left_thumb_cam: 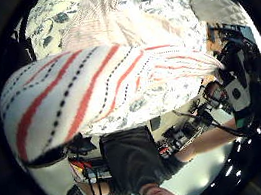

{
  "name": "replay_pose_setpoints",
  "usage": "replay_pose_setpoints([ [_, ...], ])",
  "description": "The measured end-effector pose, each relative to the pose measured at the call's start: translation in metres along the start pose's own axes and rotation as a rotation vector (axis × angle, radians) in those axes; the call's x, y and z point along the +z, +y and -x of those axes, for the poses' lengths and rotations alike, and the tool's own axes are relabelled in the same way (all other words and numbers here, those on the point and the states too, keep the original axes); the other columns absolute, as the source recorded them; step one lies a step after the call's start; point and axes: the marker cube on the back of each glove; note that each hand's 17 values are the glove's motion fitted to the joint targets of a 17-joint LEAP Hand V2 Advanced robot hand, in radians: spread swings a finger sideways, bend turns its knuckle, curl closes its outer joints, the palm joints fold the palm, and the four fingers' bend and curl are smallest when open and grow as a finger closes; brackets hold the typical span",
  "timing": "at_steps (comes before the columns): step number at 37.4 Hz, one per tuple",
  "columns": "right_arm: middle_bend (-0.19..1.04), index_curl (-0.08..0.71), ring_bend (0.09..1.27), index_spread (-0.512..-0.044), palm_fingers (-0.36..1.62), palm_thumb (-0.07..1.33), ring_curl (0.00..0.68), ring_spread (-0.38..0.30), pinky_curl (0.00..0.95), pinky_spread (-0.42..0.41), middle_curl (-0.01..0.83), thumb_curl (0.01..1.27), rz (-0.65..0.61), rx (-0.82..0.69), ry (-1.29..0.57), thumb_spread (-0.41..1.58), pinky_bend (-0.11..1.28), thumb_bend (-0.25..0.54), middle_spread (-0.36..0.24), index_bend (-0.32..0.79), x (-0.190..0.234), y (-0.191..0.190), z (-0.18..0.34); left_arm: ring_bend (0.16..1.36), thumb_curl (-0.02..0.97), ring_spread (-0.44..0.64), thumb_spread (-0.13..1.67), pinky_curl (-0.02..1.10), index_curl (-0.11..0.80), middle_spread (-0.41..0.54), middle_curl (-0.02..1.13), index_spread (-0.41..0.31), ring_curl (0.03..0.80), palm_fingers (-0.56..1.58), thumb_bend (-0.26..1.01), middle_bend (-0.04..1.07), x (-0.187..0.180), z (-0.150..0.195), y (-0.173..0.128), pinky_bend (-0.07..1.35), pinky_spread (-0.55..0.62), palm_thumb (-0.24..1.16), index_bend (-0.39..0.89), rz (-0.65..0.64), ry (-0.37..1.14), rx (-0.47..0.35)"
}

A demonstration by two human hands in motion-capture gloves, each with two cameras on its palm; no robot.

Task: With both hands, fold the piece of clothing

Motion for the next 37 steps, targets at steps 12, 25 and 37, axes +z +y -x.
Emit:
replay_pose_setpoints([
  [12, 0.31, 0.426, 0.62, -0.259, 1.14, 1.02, 0.508, -0.223, 0.424, -0.287, 0.591, 0.84, -0.656, 0.198, 0.073, 0.48, 0.65, -0.051, -0.194, 0.04, 0.035, -0.090, -0.010, 0.63, 0.346, -0.32, 1.50, 0.44, 0.388, -0.268, 0.60, -0.219, 0.476, 0.97, 0.40, 0.23, 0.048, 0.030, -0.080, 0.68, -0.38, 0.54, 0.11, -0.375, -0.110, -0.299],
  [25, 0.34, 0.257, 0.71, -0.274, 1.12, 1.00, 0.510, -0.207, 0.423, -0.257, 0.561, 0.71, -0.748, 0.247, 0.169, 0.89, 0.68, -0.017, -0.167, 0.02, 0.026, -0.084, -0.048, 0.65, 0.242, -0.28, 1.05, 0.43, 0.286, -0.193, 0.50, -0.143, 0.456, 0.77, 0.00, 0.14, -0.002, 0.041, -0.072, 0.69, -0.30, 0.13, 0.09, -0.798, -0.131, -0.248],
  [37, 0.31, 0.209, 0.66, -0.282, 1.10, 0.90, 0.479, -0.192, 0.408, -0.242, 0.528, 0.59, -0.519, 0.317, 0.051, 1.06, 0.66, -0.028, -0.161, 0.05, 0.054, -0.090, -0.077, 0.53, 0.234, -0.19, 1.08, 0.41, 0.308, -0.147, 0.43, -0.150, 0.406, 0.71, -0.02, 0.13, 0.054, -0.024, -0.067, 0.61, -0.25, 0.10, 0.15, -0.495, -0.029, 0.048],
])
